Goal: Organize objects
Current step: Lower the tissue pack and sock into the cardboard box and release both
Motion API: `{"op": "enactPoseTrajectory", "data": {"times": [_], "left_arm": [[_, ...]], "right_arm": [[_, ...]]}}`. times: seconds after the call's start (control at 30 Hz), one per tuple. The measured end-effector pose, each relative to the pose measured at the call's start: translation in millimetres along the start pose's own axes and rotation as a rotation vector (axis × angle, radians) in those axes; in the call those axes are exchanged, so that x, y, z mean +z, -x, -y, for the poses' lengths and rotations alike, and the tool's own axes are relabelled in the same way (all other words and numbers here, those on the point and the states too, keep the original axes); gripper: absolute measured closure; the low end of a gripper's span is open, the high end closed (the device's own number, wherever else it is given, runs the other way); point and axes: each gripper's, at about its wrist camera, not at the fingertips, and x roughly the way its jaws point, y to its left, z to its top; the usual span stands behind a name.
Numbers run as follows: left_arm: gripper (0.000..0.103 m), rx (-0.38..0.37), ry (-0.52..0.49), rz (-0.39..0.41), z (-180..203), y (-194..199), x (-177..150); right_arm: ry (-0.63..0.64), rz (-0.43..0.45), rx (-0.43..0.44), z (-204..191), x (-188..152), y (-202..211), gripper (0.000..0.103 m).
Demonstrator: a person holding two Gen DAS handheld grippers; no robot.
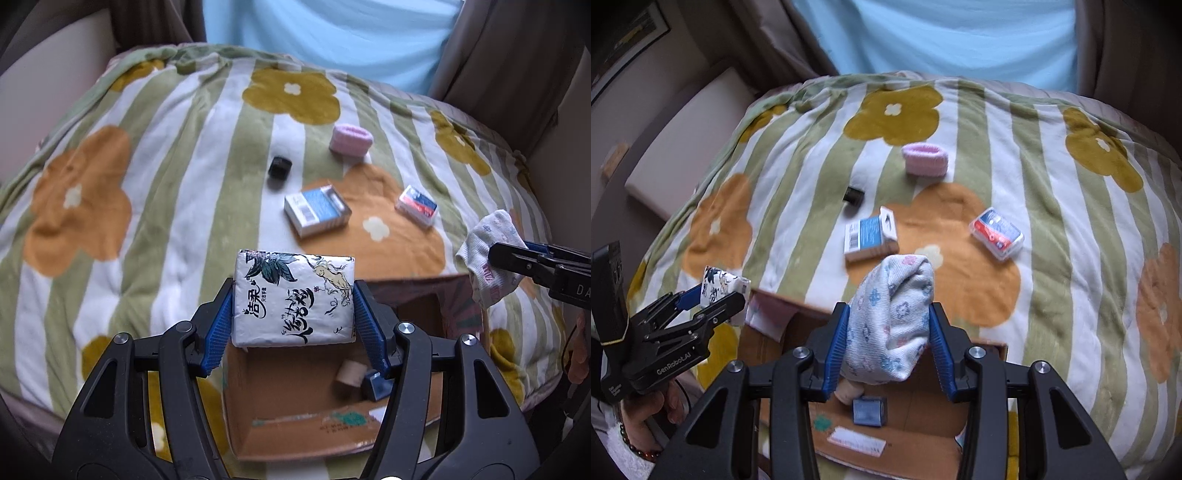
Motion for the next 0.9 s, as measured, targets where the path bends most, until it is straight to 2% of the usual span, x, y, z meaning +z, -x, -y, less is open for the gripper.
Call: {"op": "enactPoseTrajectory", "data": {"times": [0.23, 0.47, 0.63, 0.9], "left_arm": [[0.045, -0.002, 0.040, -0.072, -0.6, -23.9, -52.3], [0.045, -0.004, 0.055, -0.118, 1.7, -44.3, -83.3], [0.045, -0.001, 0.068, -0.115, 1.2, -48.3, -87.0], [0.042, 0.011, 0.065, -0.104, 4.7, -49.0, -73.9]], "right_arm": [[0.055, -0.077, -0.012, 1.4, -41.2, -17.1, 0.064], [0.055, -0.148, -0.024, 10.1, -77.8, -42.2, 0.064], [0.062, -0.156, -0.033, 12.8, -84.1, -48.1, 0.064], [0.062, -0.148, -0.028, 10.5, -78.0, -50.9, 0.063]]}}
